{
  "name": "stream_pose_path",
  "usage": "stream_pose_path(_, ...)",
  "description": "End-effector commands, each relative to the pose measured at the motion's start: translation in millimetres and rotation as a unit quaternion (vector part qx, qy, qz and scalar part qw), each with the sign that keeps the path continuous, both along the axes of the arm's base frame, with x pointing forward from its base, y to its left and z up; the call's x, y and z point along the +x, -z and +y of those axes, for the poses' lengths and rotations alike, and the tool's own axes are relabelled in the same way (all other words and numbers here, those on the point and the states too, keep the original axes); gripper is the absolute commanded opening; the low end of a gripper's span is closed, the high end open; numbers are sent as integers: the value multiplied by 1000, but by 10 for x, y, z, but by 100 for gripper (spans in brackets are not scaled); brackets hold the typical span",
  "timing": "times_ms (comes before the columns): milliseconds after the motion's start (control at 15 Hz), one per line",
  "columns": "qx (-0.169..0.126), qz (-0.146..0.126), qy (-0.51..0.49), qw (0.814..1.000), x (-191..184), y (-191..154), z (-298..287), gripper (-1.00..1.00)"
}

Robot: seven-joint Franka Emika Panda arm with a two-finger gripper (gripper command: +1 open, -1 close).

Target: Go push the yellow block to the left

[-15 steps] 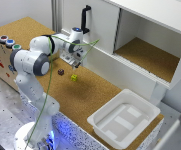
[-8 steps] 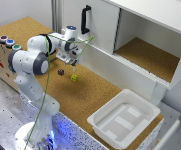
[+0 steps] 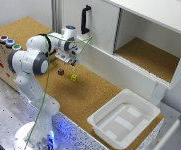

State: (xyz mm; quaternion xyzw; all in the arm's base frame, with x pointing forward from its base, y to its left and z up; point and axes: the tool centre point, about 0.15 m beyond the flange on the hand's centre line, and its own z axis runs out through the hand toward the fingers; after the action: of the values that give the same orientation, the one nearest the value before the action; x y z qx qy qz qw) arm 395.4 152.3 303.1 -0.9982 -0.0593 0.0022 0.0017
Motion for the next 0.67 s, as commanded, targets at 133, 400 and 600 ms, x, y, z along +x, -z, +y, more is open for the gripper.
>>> stream_pose_path(133, 14, 22, 14, 1000, -122, 157, 687, 100)
stream_pose_path(400, -7, 31, 4, 999, -191, 416, 938, 100)
stream_pose_path(600, -11, 36, 19, 999, -133, 622, 892, 100)
